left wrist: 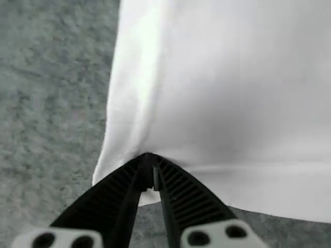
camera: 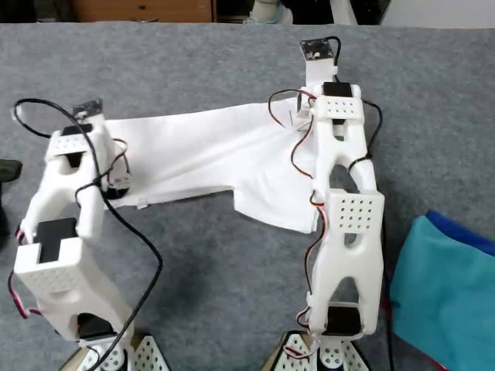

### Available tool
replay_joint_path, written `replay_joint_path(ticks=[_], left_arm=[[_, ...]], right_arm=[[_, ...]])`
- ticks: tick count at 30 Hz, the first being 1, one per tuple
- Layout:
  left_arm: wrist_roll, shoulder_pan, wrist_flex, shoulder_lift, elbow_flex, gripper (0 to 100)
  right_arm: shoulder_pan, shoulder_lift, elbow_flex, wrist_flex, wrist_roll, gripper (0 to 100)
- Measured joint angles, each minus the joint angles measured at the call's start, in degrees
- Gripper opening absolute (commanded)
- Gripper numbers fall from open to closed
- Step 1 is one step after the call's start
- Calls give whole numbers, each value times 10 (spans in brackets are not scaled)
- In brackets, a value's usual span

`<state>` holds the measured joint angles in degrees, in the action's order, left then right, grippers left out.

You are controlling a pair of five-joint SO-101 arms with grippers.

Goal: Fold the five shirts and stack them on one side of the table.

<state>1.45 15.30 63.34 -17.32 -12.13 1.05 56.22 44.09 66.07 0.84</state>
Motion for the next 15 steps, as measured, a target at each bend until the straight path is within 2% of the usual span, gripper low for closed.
replay_joint_path(ticks=[4,9,12,15], left_arm=[[2,-5,31,-2,47,18],[-13,-78,79,-2,129,18],[-39,-90,78,-5,190,18],[-64,-85,31,-21,227,18]], right_arm=[[0,0,0,0,0,12],[-1,0,0,0,0,12],[-1,0,0,0,0,12],[-1,0,0,0,0,12]])
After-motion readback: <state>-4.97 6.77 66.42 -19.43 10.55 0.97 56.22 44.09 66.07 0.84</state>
